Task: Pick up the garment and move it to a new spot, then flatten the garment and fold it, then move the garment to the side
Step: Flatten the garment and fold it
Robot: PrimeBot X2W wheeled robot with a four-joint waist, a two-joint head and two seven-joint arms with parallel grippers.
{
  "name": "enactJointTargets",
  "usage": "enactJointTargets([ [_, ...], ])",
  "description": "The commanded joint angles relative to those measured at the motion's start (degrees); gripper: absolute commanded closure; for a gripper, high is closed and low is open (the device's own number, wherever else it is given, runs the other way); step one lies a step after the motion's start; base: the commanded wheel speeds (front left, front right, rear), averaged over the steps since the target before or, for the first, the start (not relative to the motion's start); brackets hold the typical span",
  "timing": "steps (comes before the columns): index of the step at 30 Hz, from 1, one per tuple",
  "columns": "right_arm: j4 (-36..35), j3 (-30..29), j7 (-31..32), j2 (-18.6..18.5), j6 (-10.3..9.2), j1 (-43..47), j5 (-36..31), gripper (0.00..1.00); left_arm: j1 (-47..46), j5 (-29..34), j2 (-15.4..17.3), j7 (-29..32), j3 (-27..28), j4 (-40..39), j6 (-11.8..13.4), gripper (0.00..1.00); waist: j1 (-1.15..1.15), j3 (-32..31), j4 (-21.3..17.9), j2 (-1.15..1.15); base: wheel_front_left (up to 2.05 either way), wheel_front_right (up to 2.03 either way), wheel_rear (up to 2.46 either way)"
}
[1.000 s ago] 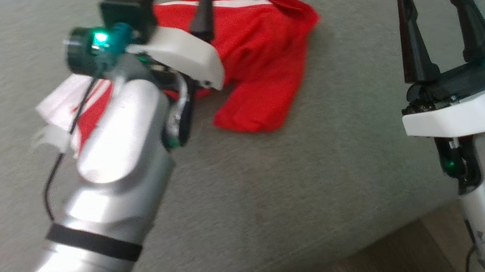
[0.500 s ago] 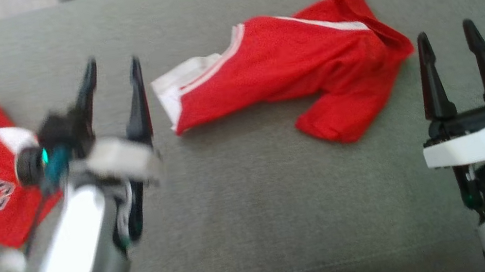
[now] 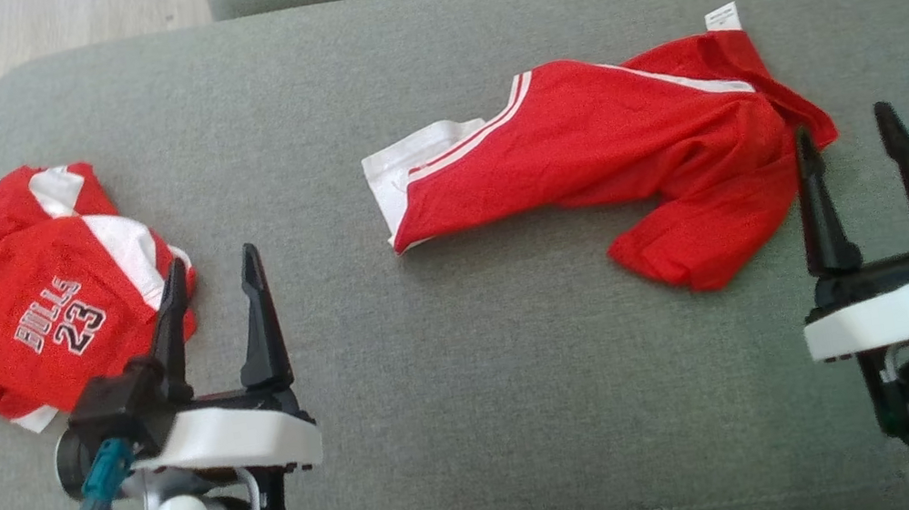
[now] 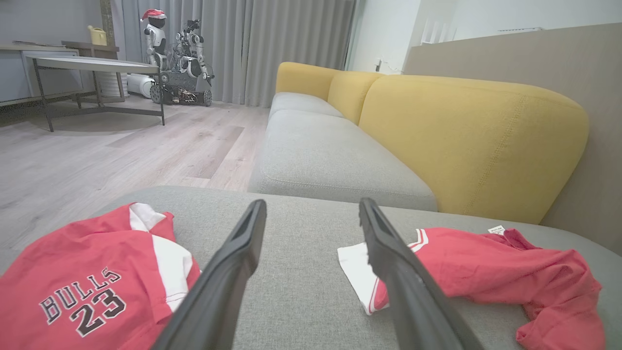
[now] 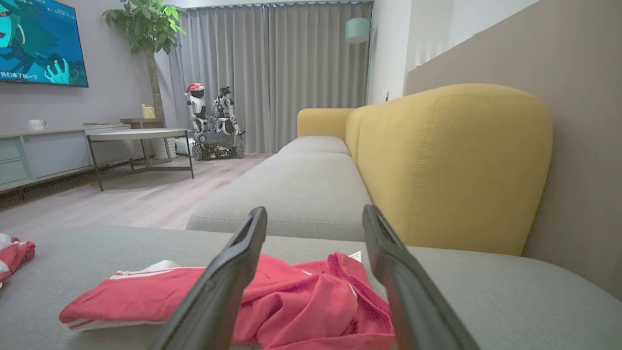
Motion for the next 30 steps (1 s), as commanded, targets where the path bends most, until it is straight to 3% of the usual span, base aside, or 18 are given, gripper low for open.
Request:
enactJointTargets([
  [1,-0.5,2.1,-0.3,-0.1,0.44,-2.8,-0.7,0.00,-2.4,1.1,-0.2,-0.3,2.7,-1.8,-1.0,0.00,0.00,0.6,0.6,0.00,0.00,0.00,0.00],
  [7,5.9,4.5,2.2,-0.1,0.44,-9.2,-1.4,0.00,-2.6,2.3,-1.6,-0.3,4.2,-1.1,-3.5,0.00,0.00,2.9,2.1,0.00,0.00,0.00,0.00],
  [13,13.6,4.4,7.4,-2.6,0.44,-17.1,-0.4,0.00,-3.7,2.5,-2.1,-0.3,4.2,-0.7,-4.7,0.00,0.00,5.9,4.0,0.00,0.00,0.00,0.00],
  [24,30.3,13.3,20.2,-13.1,0.44,-32.1,8.2,0.00,-6.7,-0.3,-2.3,-0.3,1.6,-0.2,-4.5,0.00,0.00,11.4,7.5,0.00,0.00,0.00,0.00],
  [30,35.4,19.9,24.7,-16.4,0.44,-35.5,14.6,0.00,-7.4,-1.4,-2.3,-0.3,0.5,0.1,-4.0,0.00,0.00,12.2,8.5,0.00,0.00,0.00,0.00],
])
